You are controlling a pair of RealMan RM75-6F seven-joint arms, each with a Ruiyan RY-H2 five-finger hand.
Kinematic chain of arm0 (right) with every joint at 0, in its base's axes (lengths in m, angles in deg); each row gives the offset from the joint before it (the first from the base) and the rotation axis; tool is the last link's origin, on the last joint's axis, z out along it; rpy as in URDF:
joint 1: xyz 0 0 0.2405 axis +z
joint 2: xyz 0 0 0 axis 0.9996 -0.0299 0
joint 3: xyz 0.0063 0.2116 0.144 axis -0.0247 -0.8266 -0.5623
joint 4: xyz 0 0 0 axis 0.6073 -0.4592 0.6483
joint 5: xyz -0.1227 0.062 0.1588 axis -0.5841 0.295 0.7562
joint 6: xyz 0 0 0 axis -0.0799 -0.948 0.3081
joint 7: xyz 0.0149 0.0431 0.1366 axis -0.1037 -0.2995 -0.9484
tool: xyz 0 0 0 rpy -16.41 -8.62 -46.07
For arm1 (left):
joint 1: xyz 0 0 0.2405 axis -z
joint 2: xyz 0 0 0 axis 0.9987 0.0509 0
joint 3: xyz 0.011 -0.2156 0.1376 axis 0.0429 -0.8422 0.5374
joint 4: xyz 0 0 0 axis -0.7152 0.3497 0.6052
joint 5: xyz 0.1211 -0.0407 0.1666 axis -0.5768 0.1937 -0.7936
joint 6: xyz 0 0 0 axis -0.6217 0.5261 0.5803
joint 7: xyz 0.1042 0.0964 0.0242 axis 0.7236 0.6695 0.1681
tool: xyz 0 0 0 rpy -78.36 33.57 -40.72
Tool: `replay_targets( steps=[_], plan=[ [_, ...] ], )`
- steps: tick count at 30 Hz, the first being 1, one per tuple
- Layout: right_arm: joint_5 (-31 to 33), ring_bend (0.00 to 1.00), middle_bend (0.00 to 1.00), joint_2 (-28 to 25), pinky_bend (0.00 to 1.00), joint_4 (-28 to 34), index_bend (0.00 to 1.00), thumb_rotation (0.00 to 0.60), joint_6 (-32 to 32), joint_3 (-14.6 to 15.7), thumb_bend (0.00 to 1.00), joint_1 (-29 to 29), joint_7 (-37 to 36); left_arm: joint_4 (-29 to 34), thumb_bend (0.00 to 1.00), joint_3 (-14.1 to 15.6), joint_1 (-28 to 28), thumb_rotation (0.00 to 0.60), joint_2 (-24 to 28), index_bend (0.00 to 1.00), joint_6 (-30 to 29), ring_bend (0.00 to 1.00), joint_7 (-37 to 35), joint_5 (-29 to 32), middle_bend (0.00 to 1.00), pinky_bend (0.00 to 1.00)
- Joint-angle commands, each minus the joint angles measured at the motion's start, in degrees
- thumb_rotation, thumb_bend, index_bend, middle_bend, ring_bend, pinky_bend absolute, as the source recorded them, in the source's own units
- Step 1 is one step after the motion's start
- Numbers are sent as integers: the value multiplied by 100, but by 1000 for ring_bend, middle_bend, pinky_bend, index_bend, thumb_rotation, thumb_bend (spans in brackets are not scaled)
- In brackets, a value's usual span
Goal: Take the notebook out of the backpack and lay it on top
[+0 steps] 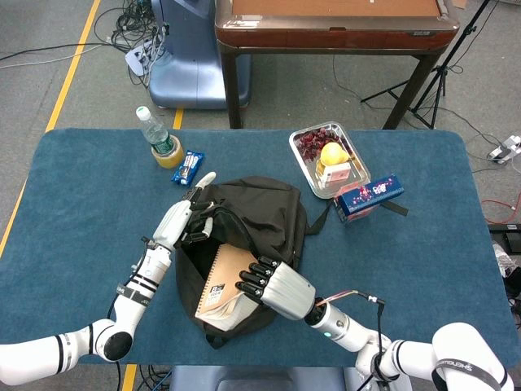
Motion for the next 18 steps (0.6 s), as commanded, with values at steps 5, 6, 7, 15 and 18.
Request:
replay_targets(
  steps=[5,6,7,15,18],
  plan=[
    [-101,559,621,-150,617,293,964,600,-133,-110,495,-60,1,-8,582,30,17,600,-22,599,70,0,101,113,8,0],
    [-112,559,621,-144,617,304,964,600,-129,-126,495,-54,7,-13,582,38,22,600,-30,598,87,0,112,126,8,0],
    [-126,559,621,-134,617,310,964,600,-128,-147,495,-46,23,-19,582,46,28,600,-37,598,105,0,126,142,8,0],
    [-31,562,621,-147,617,234,963,600,-94,-398,495,-31,121,33,582,64,14,600,-6,594,135,0,149,160,8,0],
    [87,563,621,-153,617,117,964,600,-83,-501,495,-43,63,86,582,80,-6,600,25,593,131,0,155,147,8,0]
  ],
)
